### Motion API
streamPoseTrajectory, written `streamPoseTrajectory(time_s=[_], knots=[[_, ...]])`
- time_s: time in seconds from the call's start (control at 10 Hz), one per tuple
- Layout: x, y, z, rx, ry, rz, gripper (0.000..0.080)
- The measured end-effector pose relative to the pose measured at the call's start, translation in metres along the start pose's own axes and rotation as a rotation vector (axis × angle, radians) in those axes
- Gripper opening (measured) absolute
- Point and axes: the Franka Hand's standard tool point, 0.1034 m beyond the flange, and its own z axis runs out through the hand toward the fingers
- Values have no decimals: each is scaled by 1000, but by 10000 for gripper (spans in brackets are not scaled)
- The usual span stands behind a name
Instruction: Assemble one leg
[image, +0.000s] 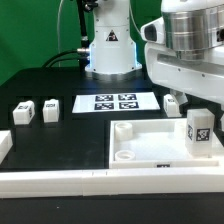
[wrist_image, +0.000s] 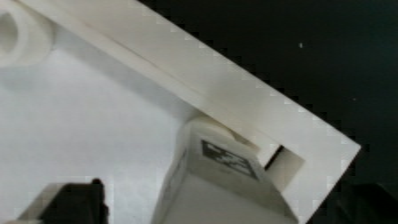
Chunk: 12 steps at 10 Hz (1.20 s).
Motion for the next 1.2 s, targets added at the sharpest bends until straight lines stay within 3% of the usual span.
streamPoseTrajectory(time_s=[0.4,0.8,1.1,1.2], knots=[[-1,-4,5,-29,4,-567,649],[-4,-4,6,-32,0,-942,649],[-4,-5,6,-28,-1,-917,623],[-4,-5,6,-28,-1,-917,452]])
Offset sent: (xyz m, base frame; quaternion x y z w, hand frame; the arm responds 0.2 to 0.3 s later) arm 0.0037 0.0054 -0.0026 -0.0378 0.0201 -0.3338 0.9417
